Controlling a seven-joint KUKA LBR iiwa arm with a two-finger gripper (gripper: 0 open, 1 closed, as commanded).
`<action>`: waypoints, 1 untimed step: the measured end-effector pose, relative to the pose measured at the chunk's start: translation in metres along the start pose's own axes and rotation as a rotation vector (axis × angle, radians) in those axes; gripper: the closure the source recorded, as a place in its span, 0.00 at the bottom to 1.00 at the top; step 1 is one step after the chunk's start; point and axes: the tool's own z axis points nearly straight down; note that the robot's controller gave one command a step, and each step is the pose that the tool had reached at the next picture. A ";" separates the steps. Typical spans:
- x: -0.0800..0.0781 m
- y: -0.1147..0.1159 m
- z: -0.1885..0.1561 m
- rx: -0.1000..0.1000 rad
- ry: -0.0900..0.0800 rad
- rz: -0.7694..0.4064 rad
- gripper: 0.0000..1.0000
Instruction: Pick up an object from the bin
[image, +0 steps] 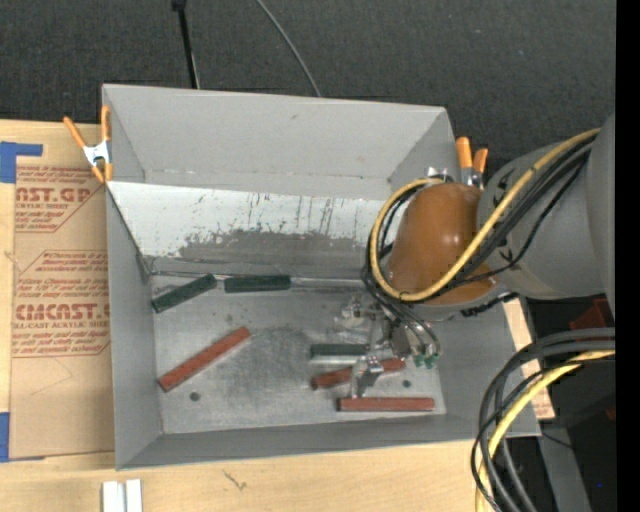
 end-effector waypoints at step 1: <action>-0.007 0.003 0.031 0.001 -0.012 0.002 1.00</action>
Offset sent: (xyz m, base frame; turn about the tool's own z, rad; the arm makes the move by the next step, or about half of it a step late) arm 0.0000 0.0000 0.0000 0.0000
